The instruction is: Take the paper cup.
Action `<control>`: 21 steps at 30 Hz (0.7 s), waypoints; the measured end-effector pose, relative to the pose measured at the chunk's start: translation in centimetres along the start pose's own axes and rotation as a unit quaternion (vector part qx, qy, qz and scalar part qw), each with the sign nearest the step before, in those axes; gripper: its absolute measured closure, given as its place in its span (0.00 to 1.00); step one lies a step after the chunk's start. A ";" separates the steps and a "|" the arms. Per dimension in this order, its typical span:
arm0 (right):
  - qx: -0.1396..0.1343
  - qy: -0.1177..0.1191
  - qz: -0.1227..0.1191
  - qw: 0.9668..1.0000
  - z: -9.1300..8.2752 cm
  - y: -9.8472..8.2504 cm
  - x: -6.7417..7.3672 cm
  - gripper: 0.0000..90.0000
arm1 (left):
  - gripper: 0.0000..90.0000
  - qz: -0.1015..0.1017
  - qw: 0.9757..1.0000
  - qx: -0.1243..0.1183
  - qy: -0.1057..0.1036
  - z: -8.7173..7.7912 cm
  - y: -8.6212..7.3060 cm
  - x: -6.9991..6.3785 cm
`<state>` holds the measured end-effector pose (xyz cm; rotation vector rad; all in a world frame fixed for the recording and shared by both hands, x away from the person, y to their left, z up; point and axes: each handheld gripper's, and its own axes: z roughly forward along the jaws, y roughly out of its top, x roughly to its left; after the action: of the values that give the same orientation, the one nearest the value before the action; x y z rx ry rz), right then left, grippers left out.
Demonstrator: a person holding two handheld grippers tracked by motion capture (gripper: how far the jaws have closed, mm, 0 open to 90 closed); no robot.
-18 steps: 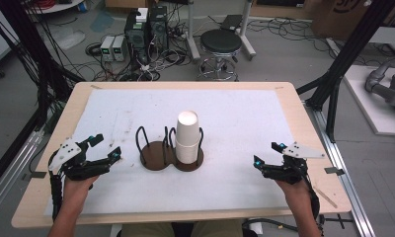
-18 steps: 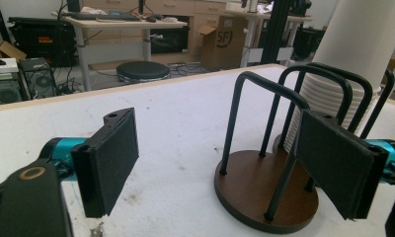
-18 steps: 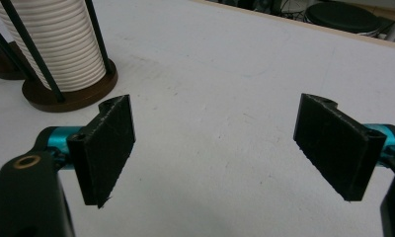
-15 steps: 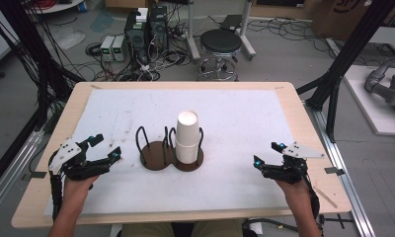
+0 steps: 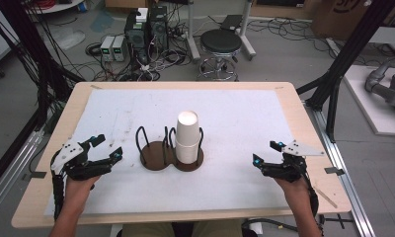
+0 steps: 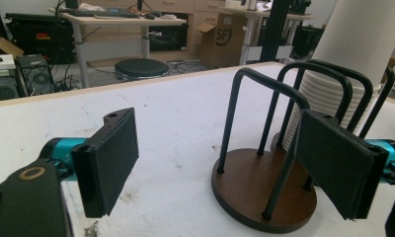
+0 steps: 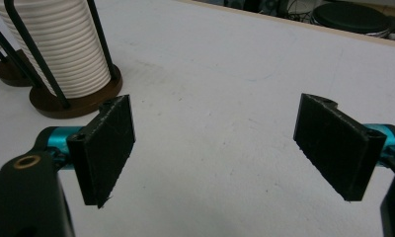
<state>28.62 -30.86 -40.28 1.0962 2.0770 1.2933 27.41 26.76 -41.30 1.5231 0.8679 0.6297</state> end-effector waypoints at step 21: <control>-0.025 0.114 -0.042 0.992 2.8 8.8 4.1 0.18 | 0.19 0.005 1.000 0.005 -0.019 0.0 0.0 -0.8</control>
<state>31.64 -23.92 -33.56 0.8640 2.2152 1.4787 26.99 26.07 -41.19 1.5435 0.8367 0.6027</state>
